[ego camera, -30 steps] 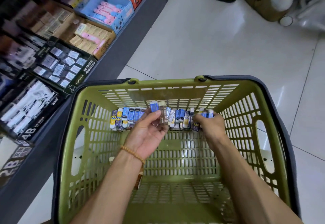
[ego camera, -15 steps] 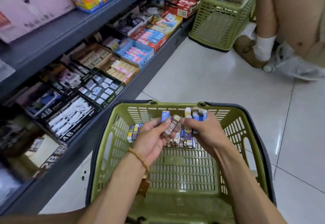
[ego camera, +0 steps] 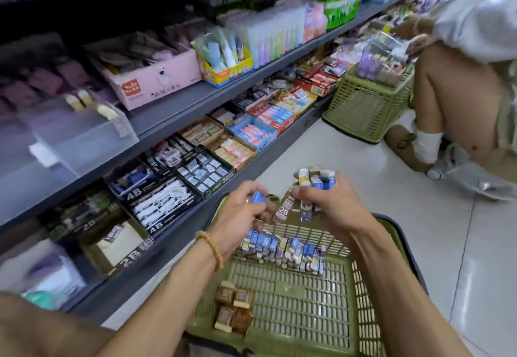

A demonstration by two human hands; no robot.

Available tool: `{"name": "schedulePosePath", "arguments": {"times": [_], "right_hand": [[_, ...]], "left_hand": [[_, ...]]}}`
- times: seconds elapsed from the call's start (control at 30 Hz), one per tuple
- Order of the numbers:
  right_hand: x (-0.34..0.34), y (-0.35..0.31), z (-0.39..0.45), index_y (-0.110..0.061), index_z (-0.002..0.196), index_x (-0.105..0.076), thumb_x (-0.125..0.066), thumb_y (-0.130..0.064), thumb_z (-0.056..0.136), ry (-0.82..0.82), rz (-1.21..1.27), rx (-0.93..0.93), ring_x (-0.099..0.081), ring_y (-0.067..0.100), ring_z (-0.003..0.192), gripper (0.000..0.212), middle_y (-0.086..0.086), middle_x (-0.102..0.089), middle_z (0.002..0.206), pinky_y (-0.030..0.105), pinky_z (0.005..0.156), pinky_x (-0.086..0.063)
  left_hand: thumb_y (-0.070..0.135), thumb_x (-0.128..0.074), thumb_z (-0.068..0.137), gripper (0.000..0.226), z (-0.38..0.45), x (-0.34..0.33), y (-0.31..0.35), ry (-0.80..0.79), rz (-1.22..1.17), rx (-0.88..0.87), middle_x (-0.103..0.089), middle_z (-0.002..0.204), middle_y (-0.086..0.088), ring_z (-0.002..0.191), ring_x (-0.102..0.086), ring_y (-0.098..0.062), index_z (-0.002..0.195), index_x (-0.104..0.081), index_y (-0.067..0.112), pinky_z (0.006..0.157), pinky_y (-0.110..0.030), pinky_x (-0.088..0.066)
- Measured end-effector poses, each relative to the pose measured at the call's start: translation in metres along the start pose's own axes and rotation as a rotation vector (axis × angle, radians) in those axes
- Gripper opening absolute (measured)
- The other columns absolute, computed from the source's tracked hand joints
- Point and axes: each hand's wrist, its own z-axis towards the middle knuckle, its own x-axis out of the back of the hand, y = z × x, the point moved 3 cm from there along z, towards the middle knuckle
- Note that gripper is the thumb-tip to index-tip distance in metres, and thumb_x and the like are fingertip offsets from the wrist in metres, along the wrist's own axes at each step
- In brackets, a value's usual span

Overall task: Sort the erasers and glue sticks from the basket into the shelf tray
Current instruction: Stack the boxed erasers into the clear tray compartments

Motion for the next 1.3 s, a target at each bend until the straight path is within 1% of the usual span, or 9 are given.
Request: {"name": "schedulePosePath", "arguments": {"times": [0.2, 0.4, 0.57, 0.67, 0.77, 0.9, 1.07, 1.17, 1.3], "right_hand": [[-0.035, -0.035, 0.010, -0.007, 0.090, -0.063, -0.082, -0.026, 0.046, -0.114, -0.126, 0.071, -0.054, 0.028, 0.071, 0.052, 0.012, -0.057, 0.071, 0.039, 0.065, -0.041], [-0.082, -0.063, 0.032, -0.008, 0.077, -0.058, -0.075, -0.010, 0.061, -0.250, -0.173, 0.118, -0.048, 0.024, 0.060, 0.024, 0.011, -0.053, 0.062, 0.031, 0.052, -0.038], [-0.126, -0.085, 0.049, -0.014, 0.065, -0.058, -0.076, 0.006, 0.074, -0.311, -0.107, 0.170, -0.050, 0.021, 0.052, 0.028, 0.005, -0.055, 0.056, 0.030, 0.050, -0.040], [-0.144, -0.089, 0.057, -0.019, 0.066, -0.062, -0.079, 0.000, 0.072, -0.318, -0.017, 0.181, -0.056, 0.026, 0.062, 0.027, 0.005, -0.061, 0.062, 0.047, 0.060, -0.049], [-0.157, -0.086, 0.060, -0.015, 0.074, -0.059, -0.081, -0.002, 0.073, -0.287, -0.052, 0.189, -0.054, 0.021, 0.059, 0.025, 0.000, -0.060, 0.061, 0.032, 0.055, -0.044], [-0.174, -0.080, 0.065, -0.013, 0.078, -0.058, -0.084, -0.007, 0.069, -0.262, -0.069, 0.152, -0.051, 0.021, 0.057, 0.027, 0.002, -0.056, 0.060, 0.028, 0.049, -0.040], [-0.183, -0.080, 0.074, -0.008, 0.079, -0.055, -0.077, -0.002, 0.080, -0.220, -0.027, 0.128, -0.055, 0.022, 0.052, 0.022, 0.006, -0.056, 0.060, 0.031, 0.051, -0.043], [-0.184, -0.077, 0.080, -0.010, 0.076, -0.056, -0.077, -0.008, 0.082, -0.214, -0.051, 0.125, -0.055, 0.026, 0.060, 0.022, 0.008, -0.057, 0.063, 0.040, 0.063, -0.044], [-0.185, -0.072, 0.085, -0.009, 0.079, -0.058, -0.077, -0.013, 0.083, -0.210, -0.083, 0.105, -0.055, 0.025, 0.064, 0.020, 0.009, -0.060, 0.067, 0.034, 0.058, -0.046]], "left_hand": [[-0.002, -0.044, 0.097, 0.020, -0.006, 0.023, 0.034, -0.007, -0.013, -0.012, -0.052, 0.067, -0.002, 0.049, -0.041, -0.010, 0.085, -0.049, 0.013, 0.040, -0.018, -0.025], [0.031, -0.063, 0.092, 0.011, -0.011, 0.058, 0.063, 0.009, 0.353, -0.168, -0.053, 0.060, 0.019, 0.052, -0.044, 0.003, 0.089, -0.062, 0.020, 0.049, -0.016, -0.033], [0.017, -0.066, 0.090, 0.014, -0.015, 0.092, 0.096, 0.106, 0.356, -0.333, -0.047, 0.045, 0.018, 0.038, -0.037, 0.003, 0.080, -0.061, 0.009, 0.042, -0.008, -0.027], [0.017, -0.070, 0.087, 0.012, -0.014, 0.115, 0.110, 0.188, 0.242, -0.319, -0.050, 0.050, 0.012, 0.037, -0.035, 0.000, 0.080, -0.064, 0.010, 0.038, -0.009, -0.026], [0.011, -0.074, 0.082, 0.009, -0.012, 0.137, 0.122, 0.309, 0.132, -0.318, -0.054, 0.052, 0.004, 0.035, -0.038, -0.001, 0.084, -0.066, 0.007, 0.038, -0.009, -0.029], [0.007, -0.078, 0.077, 0.021, -0.008, 0.173, 0.143, 0.411, 0.253, -0.427, -0.066, 0.073, -0.009, 0.059, -0.054, -0.009, 0.092, -0.069, 0.019, 0.060, -0.019, -0.047], [0.005, -0.080, 0.073, 0.021, -0.008, 0.225, 0.172, 0.558, 0.503, -0.542, -0.066, 0.076, 0.005, 0.063, -0.054, -0.003, 0.078, -0.068, 0.021, 0.067, -0.021, -0.046], [0.012, -0.082, 0.070, 0.019, -0.007, 0.244, 0.174, 0.640, 0.675, -0.475, -0.064, 0.072, 0.007, 0.061, -0.051, -0.005, 0.072, -0.065, 0.018, 0.062, -0.017, -0.041], [0.015, -0.084, 0.068, 0.020, 0.001, 0.252, 0.168, 0.583, 0.774, -0.351, -0.063, 0.070, 0.005, 0.061, -0.049, -0.008, 0.069, -0.064, 0.018, 0.061, -0.016, -0.039]]}}
